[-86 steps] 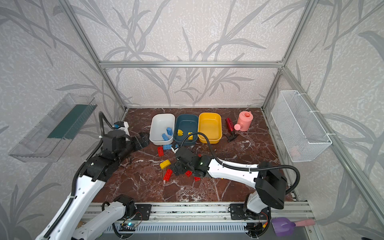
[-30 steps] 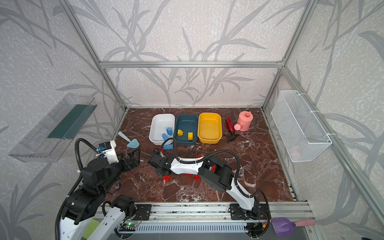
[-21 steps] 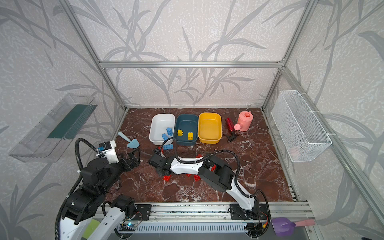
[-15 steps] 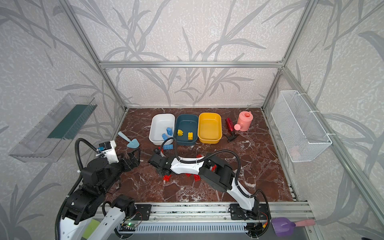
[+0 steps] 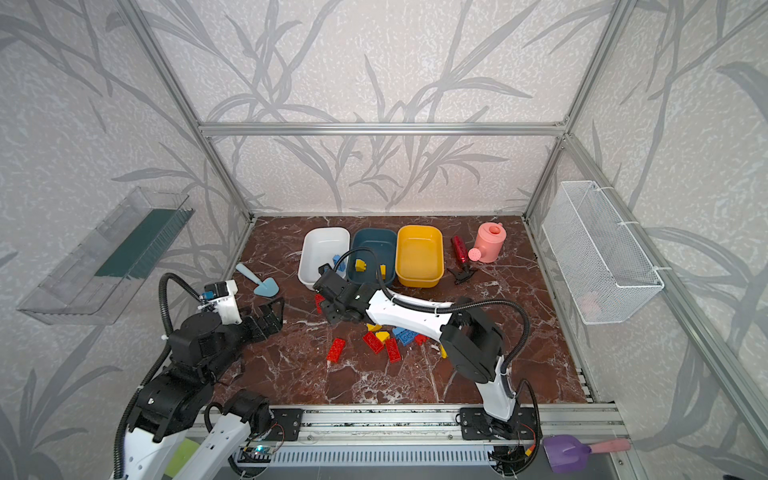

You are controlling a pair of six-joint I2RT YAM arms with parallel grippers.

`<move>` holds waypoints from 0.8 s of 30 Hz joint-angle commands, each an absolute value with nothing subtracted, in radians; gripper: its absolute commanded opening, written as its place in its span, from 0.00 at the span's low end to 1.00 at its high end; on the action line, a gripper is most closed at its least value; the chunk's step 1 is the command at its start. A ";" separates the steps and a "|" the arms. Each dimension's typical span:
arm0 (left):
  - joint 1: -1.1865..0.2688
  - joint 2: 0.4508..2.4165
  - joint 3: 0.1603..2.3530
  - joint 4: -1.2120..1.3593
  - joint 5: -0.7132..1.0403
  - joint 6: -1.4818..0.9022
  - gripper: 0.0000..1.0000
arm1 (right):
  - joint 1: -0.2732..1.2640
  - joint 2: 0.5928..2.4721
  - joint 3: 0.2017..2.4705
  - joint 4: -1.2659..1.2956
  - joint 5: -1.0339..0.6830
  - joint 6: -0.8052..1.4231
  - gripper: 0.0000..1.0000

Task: Sort the legos into containers by color
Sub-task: 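Carry the yellow rounded brick into the dark teal tub and release it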

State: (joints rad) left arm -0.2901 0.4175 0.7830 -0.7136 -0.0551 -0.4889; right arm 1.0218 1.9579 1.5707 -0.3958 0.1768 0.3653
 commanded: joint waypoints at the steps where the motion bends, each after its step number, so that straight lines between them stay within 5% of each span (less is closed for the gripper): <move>1: -0.295 0.431 0.773 -0.710 -0.036 -0.474 0.99 | 0.943 1.903 1.554 -0.432 0.131 0.323 0.52; 17: -0.287 0.611 0.776 -0.696 0.078 -0.473 0.98 | 0.727 2.089 1.753 -0.456 0.054 0.288 0.53; 24: -0.285 0.642 0.779 -0.696 0.091 -0.472 0.98 | 0.698 2.128 1.790 -0.462 0.054 0.295 0.67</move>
State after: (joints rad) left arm -0.2916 0.6323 0.7822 -0.7025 0.0746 -0.4889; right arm 0.7097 2.1231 1.7588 -0.4465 0.0650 0.2974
